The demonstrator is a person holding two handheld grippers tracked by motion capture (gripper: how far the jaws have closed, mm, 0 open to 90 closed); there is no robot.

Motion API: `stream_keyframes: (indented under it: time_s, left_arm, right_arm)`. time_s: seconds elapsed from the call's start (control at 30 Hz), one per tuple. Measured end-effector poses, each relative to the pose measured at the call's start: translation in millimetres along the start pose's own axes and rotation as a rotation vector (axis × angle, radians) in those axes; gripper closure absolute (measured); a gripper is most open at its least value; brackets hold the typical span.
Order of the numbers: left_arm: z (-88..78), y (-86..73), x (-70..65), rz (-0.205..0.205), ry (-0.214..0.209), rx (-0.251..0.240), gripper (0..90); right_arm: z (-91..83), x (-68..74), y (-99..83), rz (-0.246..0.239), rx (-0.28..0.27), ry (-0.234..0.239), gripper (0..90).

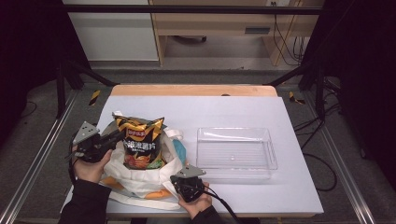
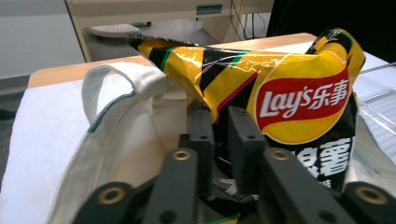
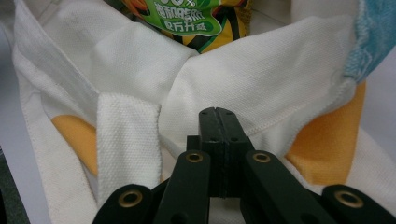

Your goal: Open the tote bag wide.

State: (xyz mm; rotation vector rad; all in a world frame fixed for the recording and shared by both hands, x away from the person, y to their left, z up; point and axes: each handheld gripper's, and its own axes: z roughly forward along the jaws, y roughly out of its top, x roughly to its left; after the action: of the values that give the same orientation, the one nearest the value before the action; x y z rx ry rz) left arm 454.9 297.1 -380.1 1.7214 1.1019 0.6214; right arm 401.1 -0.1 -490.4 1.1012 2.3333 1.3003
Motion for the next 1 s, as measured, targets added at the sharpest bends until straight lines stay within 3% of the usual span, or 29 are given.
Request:
stream_keyframes:
  time_s: [0.07,0.27,0.47,0.67,0.87,1.0]
  left_arm:
    - [-0.1,-0.9,-0.5,0.006,0.002,0.001,88.7]
    - [-2.8,-2.3,-3.5,0.019,0.009,0.0,89.9]
    - [-9.7,-5.5,-5.7,0.017,0.001,-0.012,90.0]
    - [-20.3,-10.4,-9.1,0.028,-0.002,-0.019,90.0]
    - [-25.3,-13.4,-13.0,0.036,-0.001,-0.025,90.0]
    - [-28.2,-15.6,-14.6,0.04,0.002,-0.029,90.0]
  right_arm:
    - [-0.2,0.1,-0.1,-0.002,0.0,-0.002,90.0]
    - [-1.5,0.4,0.3,0.002,-0.011,0.0,89.2]
    - [-7.8,4.2,9.9,0.005,-0.052,0.006,77.8]
    - [-24.1,14.7,36.1,-0.035,-0.155,0.015,65.7]
    - [-34.5,14.8,75.9,-0.054,-0.273,-0.016,52.3]
    - [-28.3,10.7,95.9,-0.037,-0.294,-0.03,49.2]
